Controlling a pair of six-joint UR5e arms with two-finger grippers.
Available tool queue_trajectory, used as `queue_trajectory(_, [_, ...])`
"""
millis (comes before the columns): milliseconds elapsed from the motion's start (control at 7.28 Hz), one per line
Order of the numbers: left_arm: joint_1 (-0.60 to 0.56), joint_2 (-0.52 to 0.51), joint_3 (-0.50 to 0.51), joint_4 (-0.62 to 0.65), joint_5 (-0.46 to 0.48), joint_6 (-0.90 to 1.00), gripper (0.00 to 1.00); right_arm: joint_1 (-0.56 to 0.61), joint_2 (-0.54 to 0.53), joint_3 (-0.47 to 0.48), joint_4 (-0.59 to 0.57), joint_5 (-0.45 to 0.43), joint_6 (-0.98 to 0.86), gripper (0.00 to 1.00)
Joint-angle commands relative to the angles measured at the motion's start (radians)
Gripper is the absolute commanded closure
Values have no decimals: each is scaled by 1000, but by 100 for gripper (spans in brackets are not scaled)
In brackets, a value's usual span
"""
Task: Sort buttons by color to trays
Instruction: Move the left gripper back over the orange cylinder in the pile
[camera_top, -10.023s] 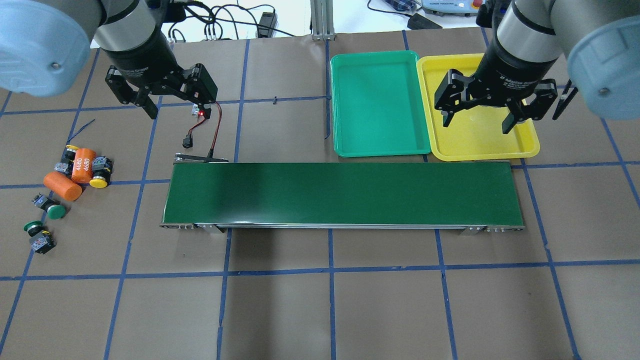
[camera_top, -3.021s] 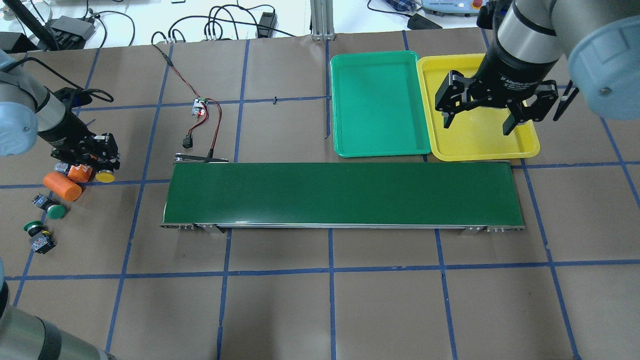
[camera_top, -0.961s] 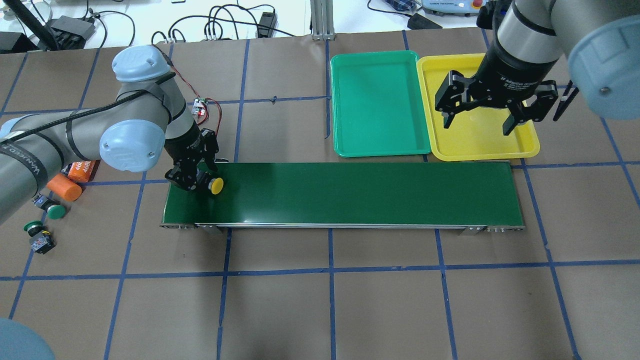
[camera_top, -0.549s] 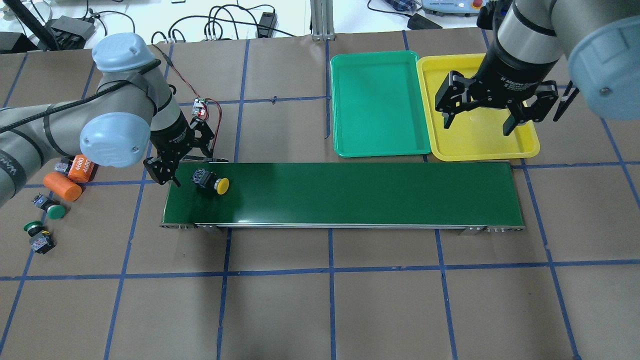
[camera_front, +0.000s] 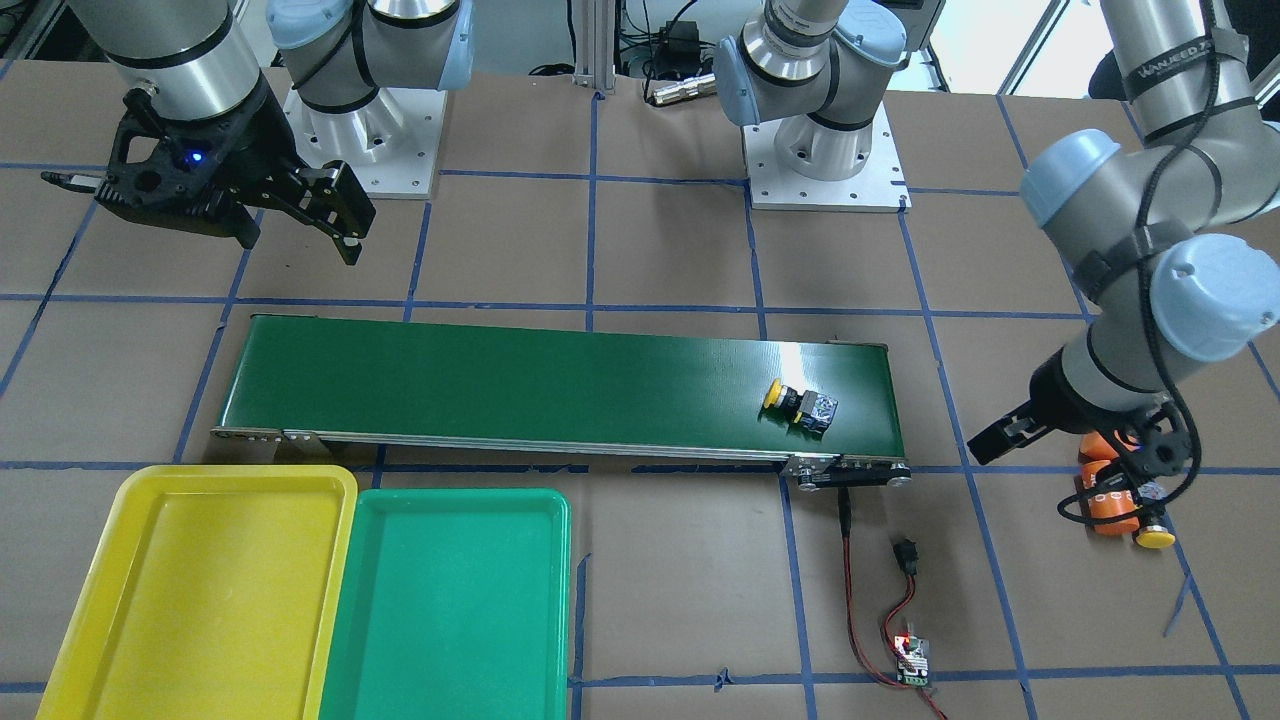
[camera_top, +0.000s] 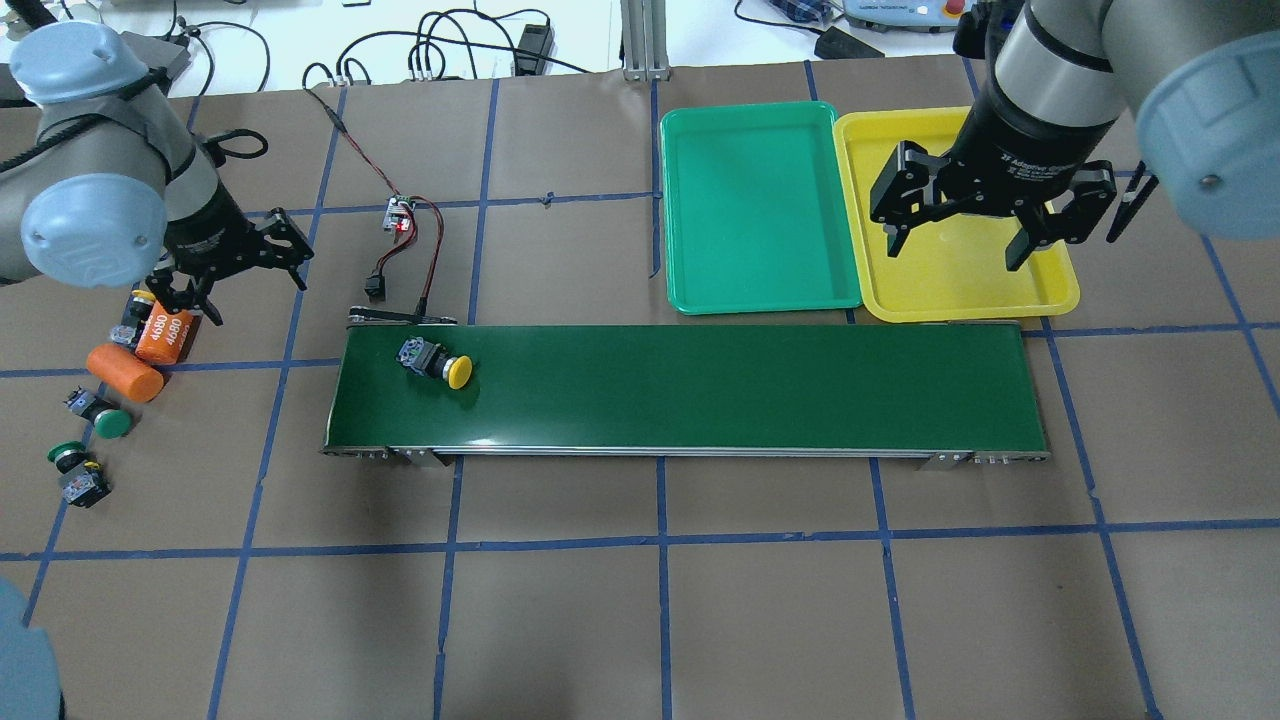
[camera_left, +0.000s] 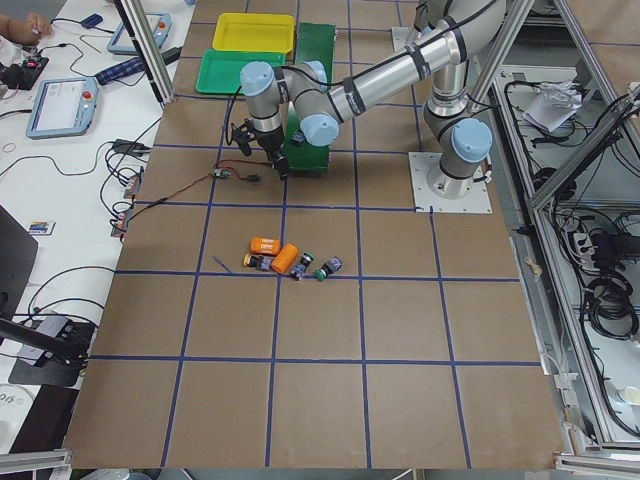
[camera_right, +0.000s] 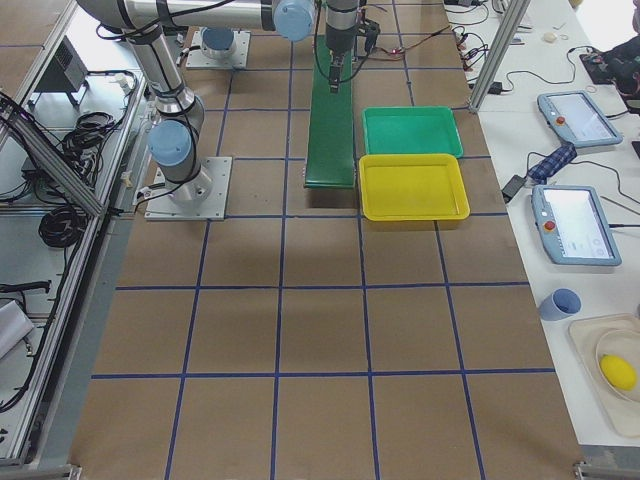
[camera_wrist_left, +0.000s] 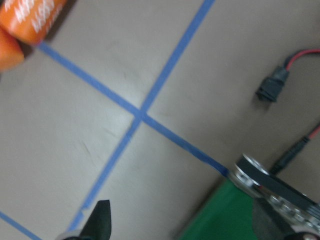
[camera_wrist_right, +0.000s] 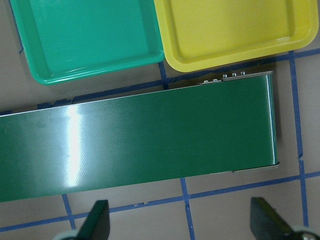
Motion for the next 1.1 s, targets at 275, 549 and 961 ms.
queue_trajectory(275, [153, -195, 156, 24, 3, 760, 0, 0, 0, 0, 0, 0, 0, 0])
queue_trajectory(549, [194, -265, 167, 65, 1, 1007, 0, 0, 0, 0, 0, 0, 0, 0])
queue_trajectory(961, [211, -285, 157, 63, 0, 967, 0, 0, 0, 0, 0, 0, 0, 0])
